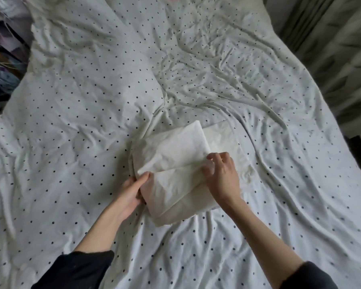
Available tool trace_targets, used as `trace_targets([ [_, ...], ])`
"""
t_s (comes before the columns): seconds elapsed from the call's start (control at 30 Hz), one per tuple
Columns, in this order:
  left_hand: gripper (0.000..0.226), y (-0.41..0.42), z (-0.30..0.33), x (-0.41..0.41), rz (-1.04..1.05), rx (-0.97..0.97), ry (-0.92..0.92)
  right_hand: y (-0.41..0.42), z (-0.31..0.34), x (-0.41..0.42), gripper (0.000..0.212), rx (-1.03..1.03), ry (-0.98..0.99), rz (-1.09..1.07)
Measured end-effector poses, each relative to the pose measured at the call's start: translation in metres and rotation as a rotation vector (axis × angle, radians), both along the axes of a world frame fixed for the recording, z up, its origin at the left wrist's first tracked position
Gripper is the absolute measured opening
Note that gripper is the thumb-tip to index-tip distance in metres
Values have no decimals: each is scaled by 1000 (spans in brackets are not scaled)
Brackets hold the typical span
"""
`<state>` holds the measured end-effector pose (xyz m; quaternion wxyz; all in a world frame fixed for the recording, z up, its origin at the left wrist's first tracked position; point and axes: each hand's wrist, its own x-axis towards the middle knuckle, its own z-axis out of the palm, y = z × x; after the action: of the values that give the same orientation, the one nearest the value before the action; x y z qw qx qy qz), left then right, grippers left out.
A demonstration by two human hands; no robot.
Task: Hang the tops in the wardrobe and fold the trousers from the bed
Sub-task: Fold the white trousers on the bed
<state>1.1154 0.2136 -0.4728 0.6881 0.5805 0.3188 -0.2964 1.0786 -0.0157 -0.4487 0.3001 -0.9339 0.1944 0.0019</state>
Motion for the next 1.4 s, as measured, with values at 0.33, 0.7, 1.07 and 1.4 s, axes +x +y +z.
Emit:
trace_targets([
  [0.33, 25, -20, 89, 39, -189, 469, -419, 17, 3, 2, 46, 495, 258, 195],
  [0.7, 48, -144, 84, 12, -1307, 453, -670, -94, 23, -24, 45, 1108, 7, -446],
  [1.07, 50, -126, 33, 46, -560, 450, -288, -156, -28, -32, 17, 995, 209, -721],
  [1.4, 76, -149, 17, 67, -457, 19, 44, -167, -42, -28, 8, 1124, 394, -774],
])
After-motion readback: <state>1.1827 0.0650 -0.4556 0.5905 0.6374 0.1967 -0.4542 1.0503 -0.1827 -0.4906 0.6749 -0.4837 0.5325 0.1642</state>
